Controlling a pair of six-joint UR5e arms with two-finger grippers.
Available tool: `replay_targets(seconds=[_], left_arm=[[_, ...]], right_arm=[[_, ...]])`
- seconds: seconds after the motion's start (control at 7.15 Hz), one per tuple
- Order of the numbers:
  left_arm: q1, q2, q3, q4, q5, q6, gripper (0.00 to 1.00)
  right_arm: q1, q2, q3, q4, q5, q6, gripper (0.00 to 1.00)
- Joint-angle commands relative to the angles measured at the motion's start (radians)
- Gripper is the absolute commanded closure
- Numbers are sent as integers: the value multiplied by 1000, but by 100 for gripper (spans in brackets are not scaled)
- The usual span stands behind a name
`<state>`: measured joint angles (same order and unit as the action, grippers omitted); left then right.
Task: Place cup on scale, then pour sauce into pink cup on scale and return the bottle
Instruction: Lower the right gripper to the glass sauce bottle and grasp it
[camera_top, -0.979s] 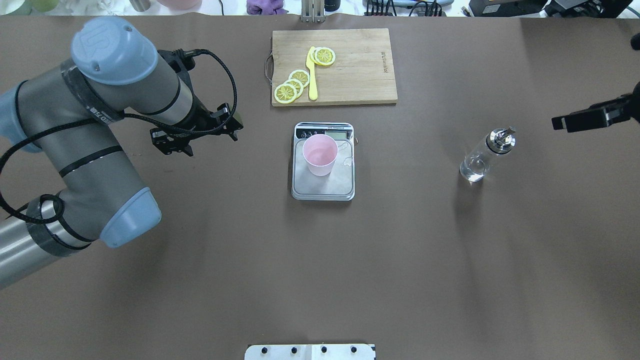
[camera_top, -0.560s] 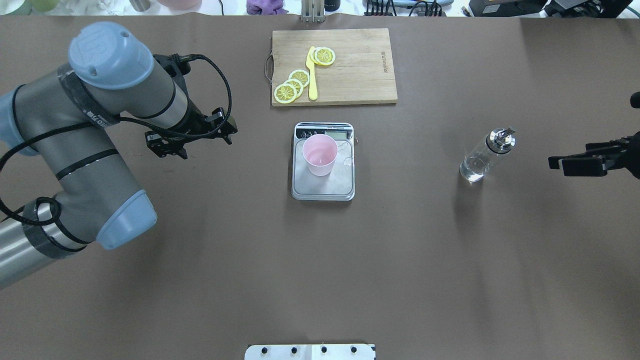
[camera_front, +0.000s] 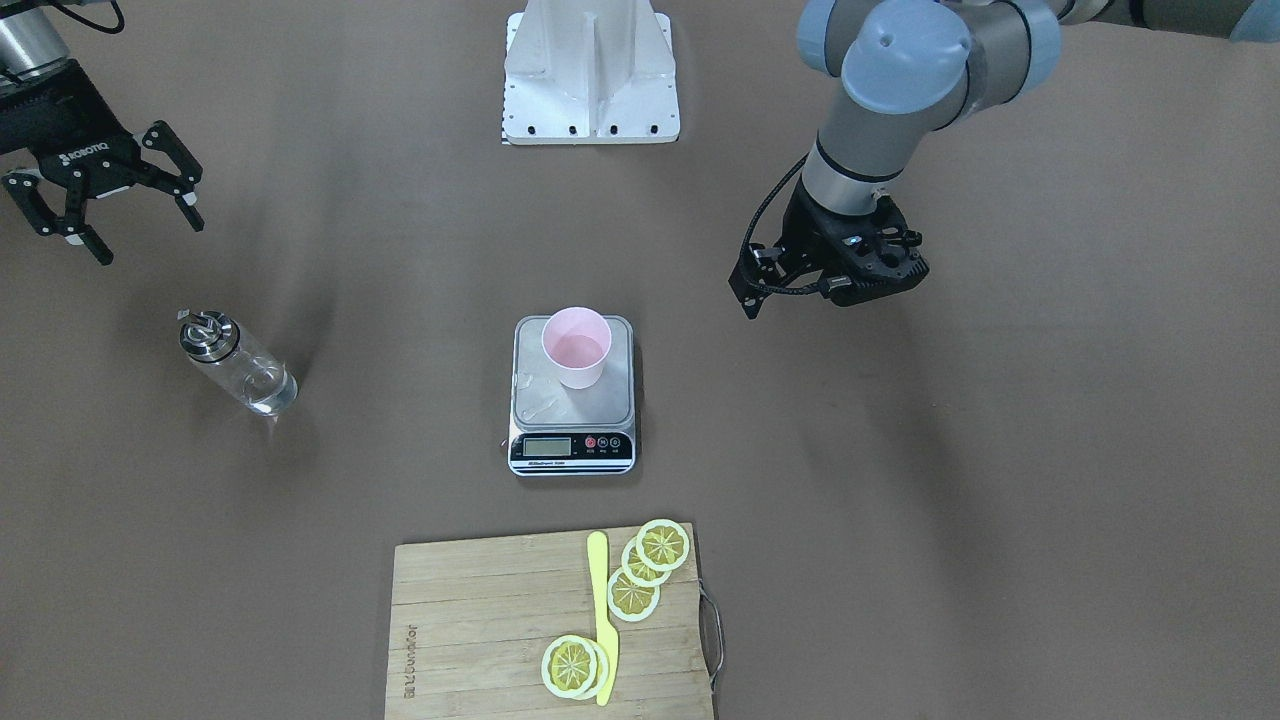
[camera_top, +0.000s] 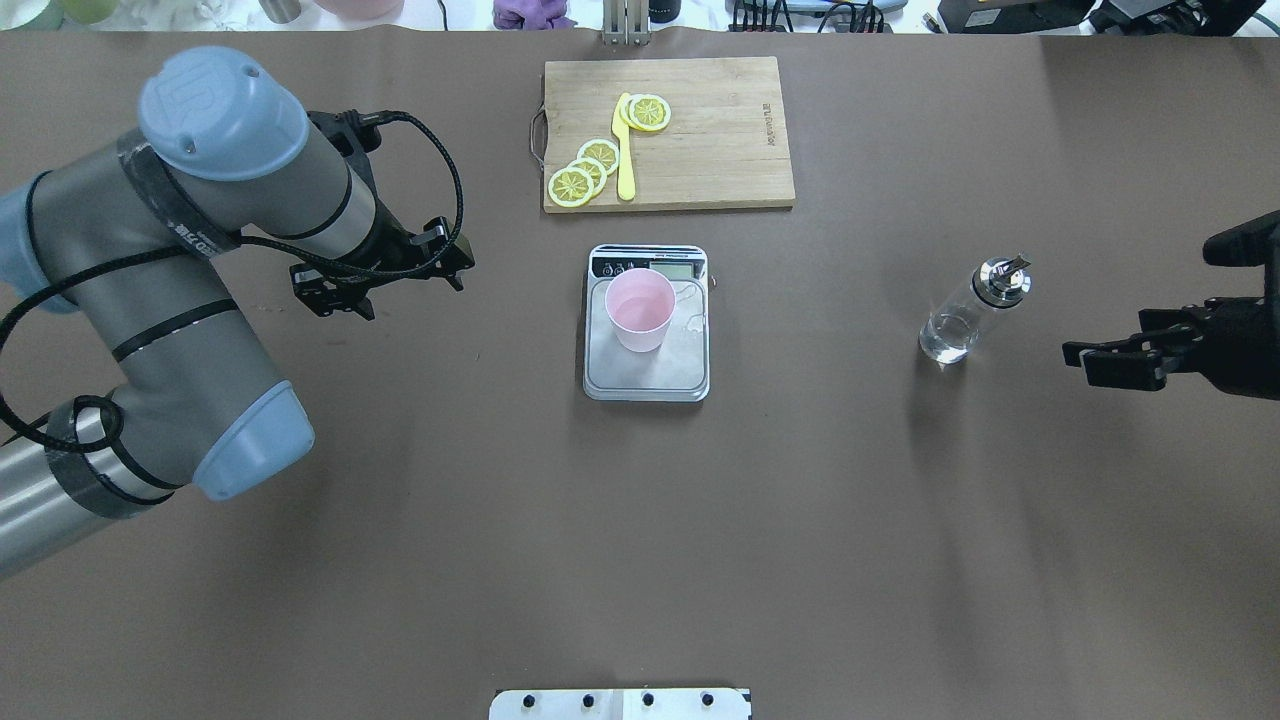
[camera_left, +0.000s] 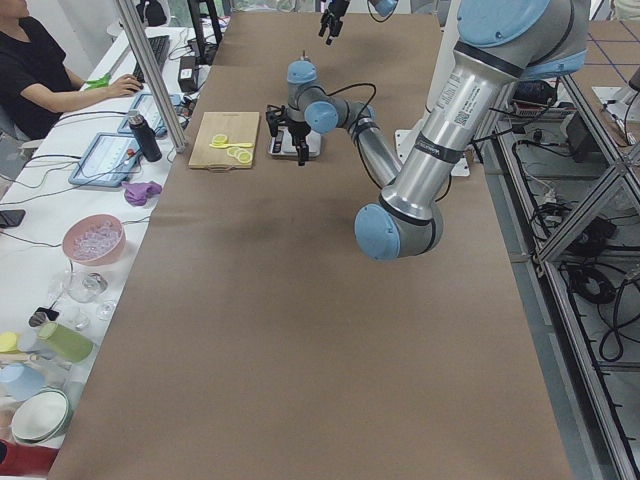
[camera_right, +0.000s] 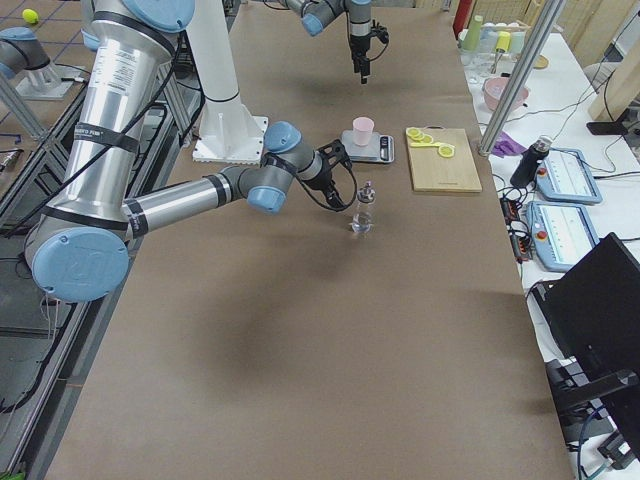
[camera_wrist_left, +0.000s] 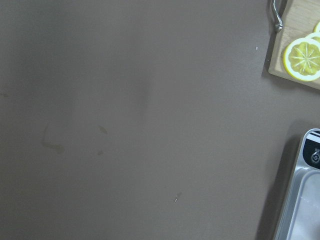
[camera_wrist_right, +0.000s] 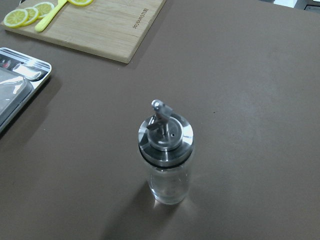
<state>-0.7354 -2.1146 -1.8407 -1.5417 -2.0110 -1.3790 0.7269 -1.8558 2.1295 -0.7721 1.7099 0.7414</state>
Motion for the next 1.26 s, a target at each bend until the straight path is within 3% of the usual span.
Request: replay_targets(seconds=[0.0,0.28,1.12], left_arm=[[1,-1,5,0,0,0,2],[1,1,8,-2,0,0,2],[2,1,14,-2,0,0,2]], right_arm=[[-99,3,-41,60,-163,9,0],[-107,9,-196,306,-174,7,0],[-162,109,-313,376,-308,-2,0]])
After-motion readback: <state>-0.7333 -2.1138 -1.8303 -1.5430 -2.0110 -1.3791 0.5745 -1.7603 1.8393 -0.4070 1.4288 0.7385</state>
